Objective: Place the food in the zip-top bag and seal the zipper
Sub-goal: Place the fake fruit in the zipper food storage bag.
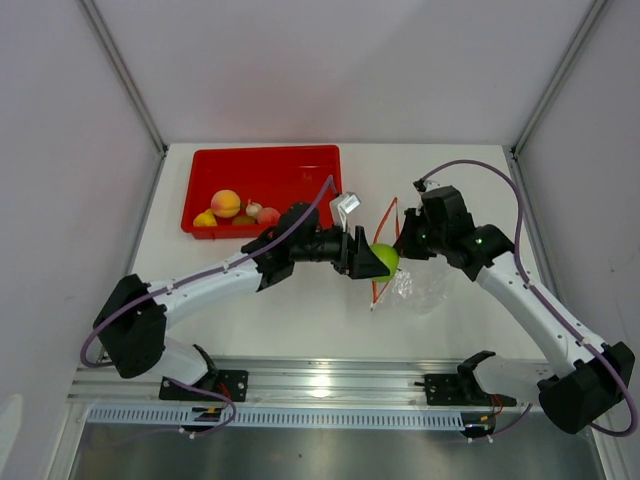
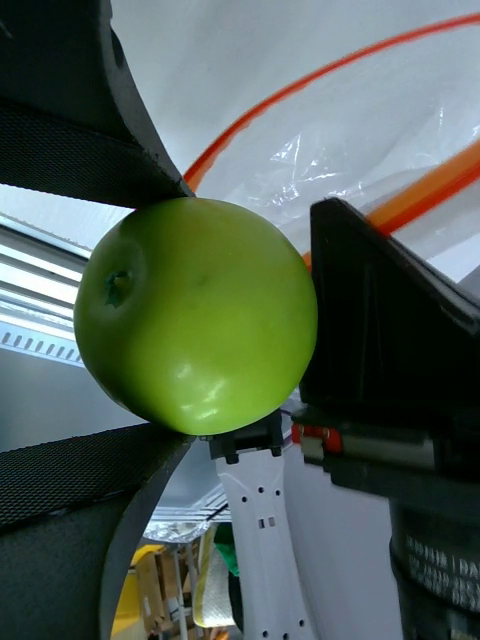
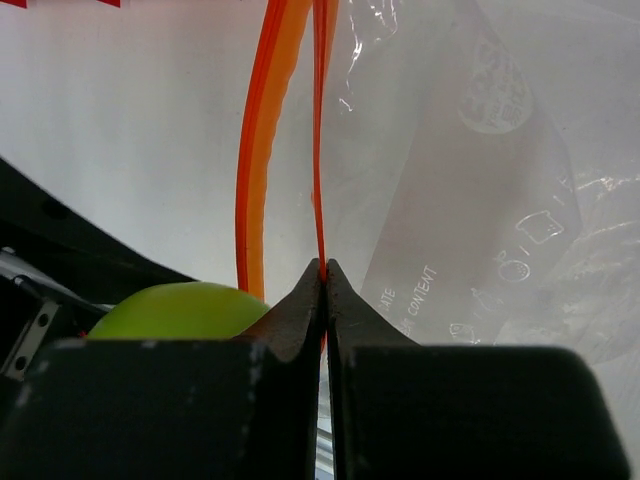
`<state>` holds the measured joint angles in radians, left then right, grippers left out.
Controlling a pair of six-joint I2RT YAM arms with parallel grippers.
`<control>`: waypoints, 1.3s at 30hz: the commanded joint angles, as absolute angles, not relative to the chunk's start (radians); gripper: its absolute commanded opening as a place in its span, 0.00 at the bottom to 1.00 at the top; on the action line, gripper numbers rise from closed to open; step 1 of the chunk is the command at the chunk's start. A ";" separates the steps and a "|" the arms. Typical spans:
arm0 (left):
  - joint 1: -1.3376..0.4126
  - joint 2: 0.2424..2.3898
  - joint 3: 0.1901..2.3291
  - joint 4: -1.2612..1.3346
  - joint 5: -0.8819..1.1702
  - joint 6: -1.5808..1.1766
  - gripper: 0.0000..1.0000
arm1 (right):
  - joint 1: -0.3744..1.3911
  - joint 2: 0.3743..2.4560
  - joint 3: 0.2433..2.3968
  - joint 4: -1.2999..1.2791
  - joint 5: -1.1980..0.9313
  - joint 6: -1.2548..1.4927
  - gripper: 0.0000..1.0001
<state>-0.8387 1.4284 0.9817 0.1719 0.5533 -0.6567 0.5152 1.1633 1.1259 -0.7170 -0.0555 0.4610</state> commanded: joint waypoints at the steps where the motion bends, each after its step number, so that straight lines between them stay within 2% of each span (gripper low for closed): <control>1: -0.850 1.462 1.019 0.236 0.537 -0.707 0.00 | 0.520 1.128 1.127 -0.686 -0.091 0.474 0.00; 13: -0.850 1.511 1.038 0.120 0.381 -0.710 0.00 | 0.522 1.092 1.135 -0.706 -0.124 0.476 0.00; 20: -0.850 1.520 1.115 -0.070 0.255 -0.739 0.01 | 0.520 1.097 1.135 -0.709 -0.170 0.471 0.00; 26: -0.859 1.528 1.147 -0.103 0.250 -0.723 0.01 | 0.520 1.101 1.124 -0.687 -0.218 0.483 0.00; 32: -0.890 1.513 1.140 -0.091 0.250 -0.690 0.09 | 0.522 1.098 1.123 -0.667 -0.213 0.512 0.00; 34: -0.891 1.502 1.120 -0.071 0.259 -0.689 0.28 | 0.520 1.097 1.123 -0.666 -0.210 0.515 0.00; 35: -0.891 1.496 1.109 -0.068 0.255 -0.687 0.42 | 0.522 1.098 1.121 -0.667 -0.209 0.517 0.00; 36: -0.893 1.488 1.095 -0.064 0.250 -0.684 0.60 | 0.520 1.097 1.123 -0.669 -0.207 0.517 0.00; 37: -0.893 1.473 1.091 -0.058 0.244 -0.678 0.69 | 0.520 1.095 1.121 -0.670 -0.204 0.517 0.00; 38: -0.893 1.465 1.080 -0.057 0.242 -0.664 0.93 | 0.522 1.094 1.120 -0.672 -0.203 0.517 0.00; 39: -0.893 1.456 1.066 -0.052 0.244 -0.658 0.96 | 0.520 1.092 1.118 -0.673 -0.201 0.515 0.00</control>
<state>-0.8822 1.5173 1.0901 -0.0971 0.2462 -0.6952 0.5156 1.1107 1.1252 -0.7055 -0.1997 0.5026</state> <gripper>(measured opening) 0.931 0.006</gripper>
